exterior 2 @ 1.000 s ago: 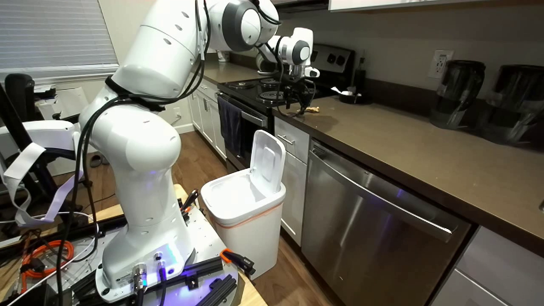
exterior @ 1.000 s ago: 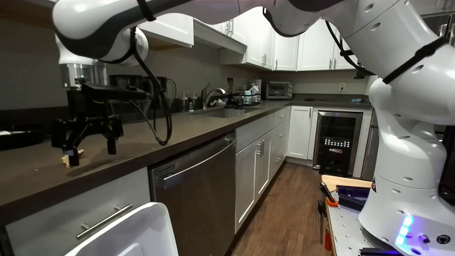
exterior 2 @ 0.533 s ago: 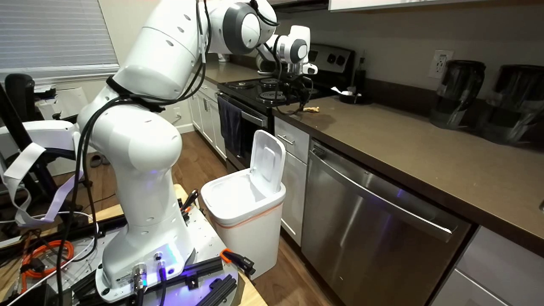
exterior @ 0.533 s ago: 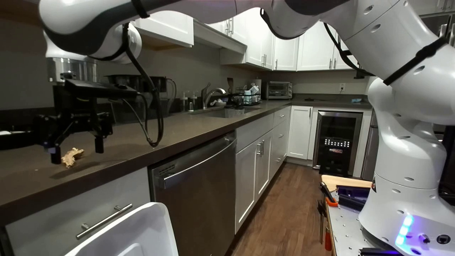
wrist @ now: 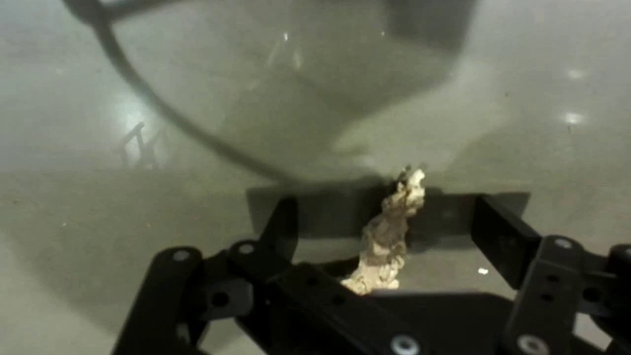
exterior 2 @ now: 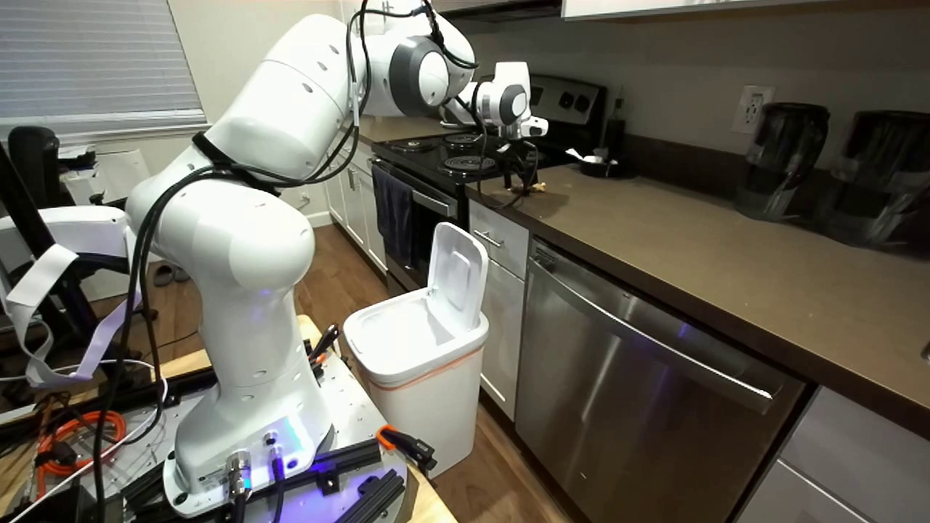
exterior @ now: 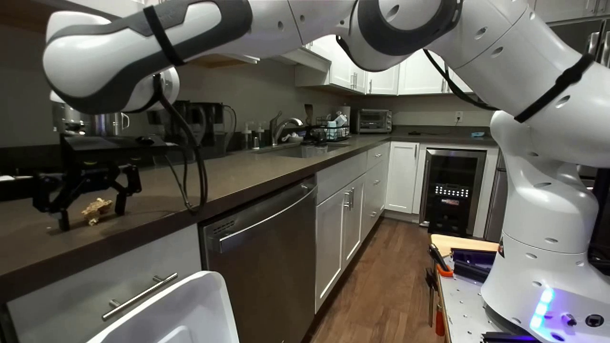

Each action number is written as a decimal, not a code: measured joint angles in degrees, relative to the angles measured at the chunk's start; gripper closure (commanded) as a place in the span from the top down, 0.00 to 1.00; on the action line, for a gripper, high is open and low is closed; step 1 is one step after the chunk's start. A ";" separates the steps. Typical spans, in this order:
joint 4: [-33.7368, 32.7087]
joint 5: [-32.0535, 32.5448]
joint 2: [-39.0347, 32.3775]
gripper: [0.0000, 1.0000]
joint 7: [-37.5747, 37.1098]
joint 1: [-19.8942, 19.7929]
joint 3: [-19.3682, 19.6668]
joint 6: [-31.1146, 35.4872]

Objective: Pick up the piece of rubbish on the counter-top and drop it in the trash can

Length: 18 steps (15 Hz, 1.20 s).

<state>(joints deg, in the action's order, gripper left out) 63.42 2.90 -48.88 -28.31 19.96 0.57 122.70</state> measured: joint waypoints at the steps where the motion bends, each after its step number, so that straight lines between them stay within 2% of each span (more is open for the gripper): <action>1: -0.70 1.10 -0.32 0.53 -0.91 0.72 0.87 0.46; 8: -2.14 5.03 -0.95 0.07 -4.50 4.29 4.99 1.66; 10: -2.14 5.10 -0.95 0.04 -4.50 4.52 5.40 1.66; 11: -2.14 5.10 -0.95 0.08 -4.50 4.55 5.44 1.66; 13: -2.13 5.09 -0.86 0.08 -4.50 4.62 5.32 1.56; 18: -1.07 4.78 1.82 0.08 -4.22 4.75 3.35 -1.85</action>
<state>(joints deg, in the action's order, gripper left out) 62.35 7.68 -47.06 -32.53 24.71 3.92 120.86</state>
